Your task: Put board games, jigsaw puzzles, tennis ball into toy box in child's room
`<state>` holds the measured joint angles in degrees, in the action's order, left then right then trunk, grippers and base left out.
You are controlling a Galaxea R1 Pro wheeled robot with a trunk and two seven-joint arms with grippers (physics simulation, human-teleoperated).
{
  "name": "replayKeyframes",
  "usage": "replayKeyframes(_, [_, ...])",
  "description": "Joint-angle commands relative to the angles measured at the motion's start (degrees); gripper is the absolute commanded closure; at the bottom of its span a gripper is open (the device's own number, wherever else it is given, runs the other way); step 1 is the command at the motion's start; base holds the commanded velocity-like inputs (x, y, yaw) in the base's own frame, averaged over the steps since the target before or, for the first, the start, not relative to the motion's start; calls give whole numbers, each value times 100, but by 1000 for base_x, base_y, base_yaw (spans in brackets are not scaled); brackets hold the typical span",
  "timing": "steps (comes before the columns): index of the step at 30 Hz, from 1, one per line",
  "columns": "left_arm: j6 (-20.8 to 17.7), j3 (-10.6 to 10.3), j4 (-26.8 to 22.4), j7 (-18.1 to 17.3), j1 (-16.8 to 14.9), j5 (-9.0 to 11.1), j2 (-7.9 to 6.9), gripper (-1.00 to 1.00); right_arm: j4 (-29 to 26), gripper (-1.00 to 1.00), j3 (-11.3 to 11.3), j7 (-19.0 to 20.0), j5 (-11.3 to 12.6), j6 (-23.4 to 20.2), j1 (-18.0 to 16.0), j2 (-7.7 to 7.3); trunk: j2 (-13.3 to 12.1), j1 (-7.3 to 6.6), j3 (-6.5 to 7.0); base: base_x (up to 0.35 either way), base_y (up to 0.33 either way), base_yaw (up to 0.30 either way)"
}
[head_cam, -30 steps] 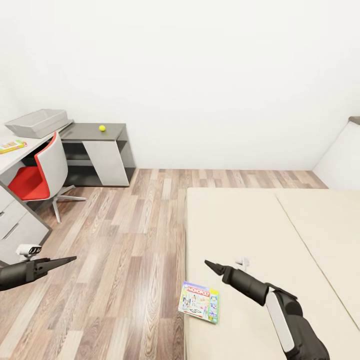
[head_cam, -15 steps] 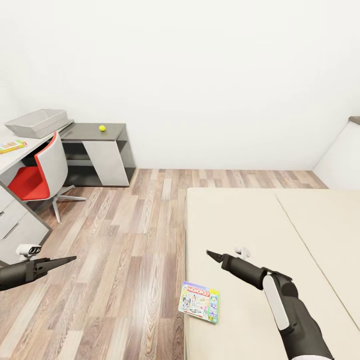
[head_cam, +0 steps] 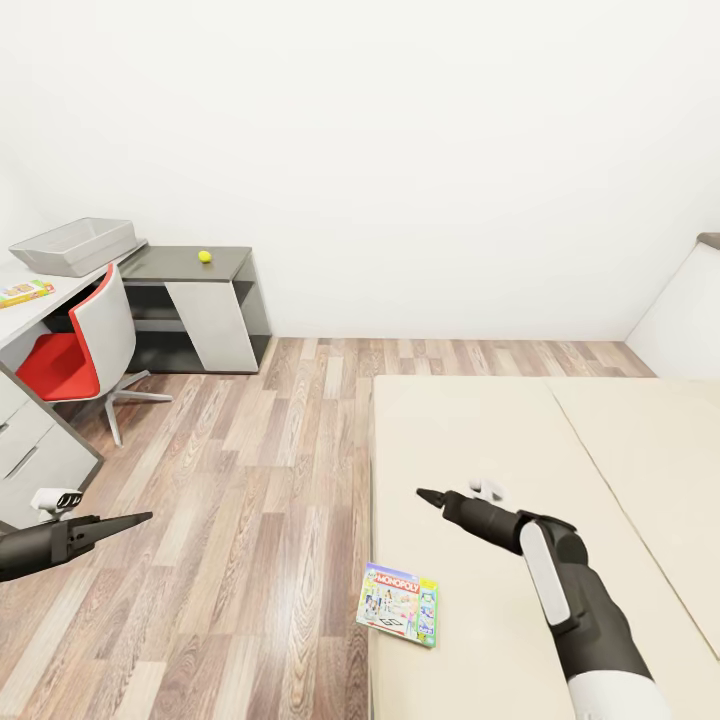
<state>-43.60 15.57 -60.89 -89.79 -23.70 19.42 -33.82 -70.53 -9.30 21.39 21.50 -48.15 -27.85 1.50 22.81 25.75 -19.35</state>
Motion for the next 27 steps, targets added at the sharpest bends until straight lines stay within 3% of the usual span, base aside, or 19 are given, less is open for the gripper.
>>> replayKeyframes(1, [-61, -2, -1, -21, -3, 0, -2, -100, 14, -100, -20, -17, -17, -59, -35, 7, 11, 3, -10, 0, 0, 0])
replayKeyframes(16, [-61, 7, 6, -21, -3, 0, -19, -100, 1038, -100, -11, -1147, -31, -255, -679, 41, 11, 3, -10, 0, 0, 0])
replayKeyframes(27, [-61, 7, 7, -21, -3, 0, -28, -100, 1669, -100, -11, -1739, -41, -219, -1051, 82, 11, 3, -10, 0, 0, 0])
